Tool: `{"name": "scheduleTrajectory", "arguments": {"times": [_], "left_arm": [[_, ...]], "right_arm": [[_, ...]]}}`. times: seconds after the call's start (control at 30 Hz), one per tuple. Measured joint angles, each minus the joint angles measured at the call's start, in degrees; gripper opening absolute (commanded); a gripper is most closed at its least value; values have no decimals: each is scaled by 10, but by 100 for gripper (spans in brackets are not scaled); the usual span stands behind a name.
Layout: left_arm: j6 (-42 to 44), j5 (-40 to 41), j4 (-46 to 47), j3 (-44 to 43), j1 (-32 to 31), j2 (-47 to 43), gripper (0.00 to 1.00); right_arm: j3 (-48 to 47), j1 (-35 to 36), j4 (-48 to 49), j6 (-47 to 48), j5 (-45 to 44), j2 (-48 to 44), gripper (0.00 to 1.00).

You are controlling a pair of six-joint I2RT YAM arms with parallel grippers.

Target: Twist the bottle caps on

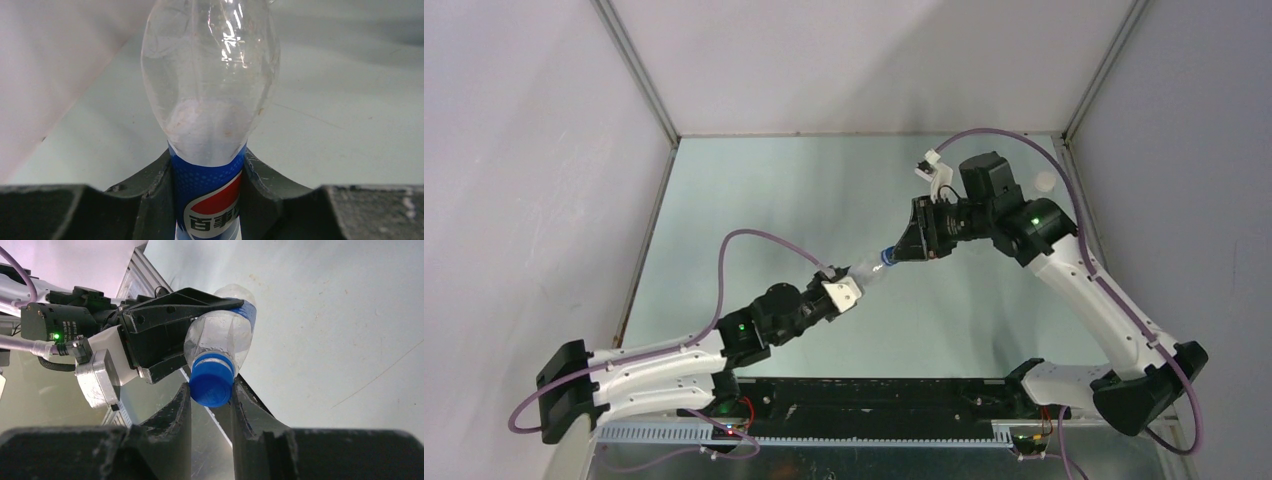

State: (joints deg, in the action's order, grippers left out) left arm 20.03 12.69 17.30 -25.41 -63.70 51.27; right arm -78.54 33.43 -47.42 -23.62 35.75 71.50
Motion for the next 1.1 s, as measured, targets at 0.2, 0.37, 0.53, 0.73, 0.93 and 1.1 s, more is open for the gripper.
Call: {"name": "scheduleTrajectory", "arguments": {"times": [0.2, 0.37, 0.53, 0.73, 0.93, 1.1], "left_arm": [[-51, 10, -62, -33, -5, 0, 37], [-101, 48, -121, -33, -5, 0, 36], [-140, 108, -164, -33, -5, 4, 36], [-151, 170, -179, -33, -5, -44, 36], [-152, 193, -193, -38, -5, -80, 36], [-151, 202, -197, -44, -5, -80, 36]], "right_arm": [[0, -8, 7, 5, -34, -39, 0], [0, -33, 10, 16, -66, -76, 0], [28, -36, 29, 39, -106, -95, 0], [193, -9, 85, 64, -202, -59, 0], [298, 21, 167, 71, -283, 69, 0], [298, 46, 239, 78, -322, 179, 6]]}}
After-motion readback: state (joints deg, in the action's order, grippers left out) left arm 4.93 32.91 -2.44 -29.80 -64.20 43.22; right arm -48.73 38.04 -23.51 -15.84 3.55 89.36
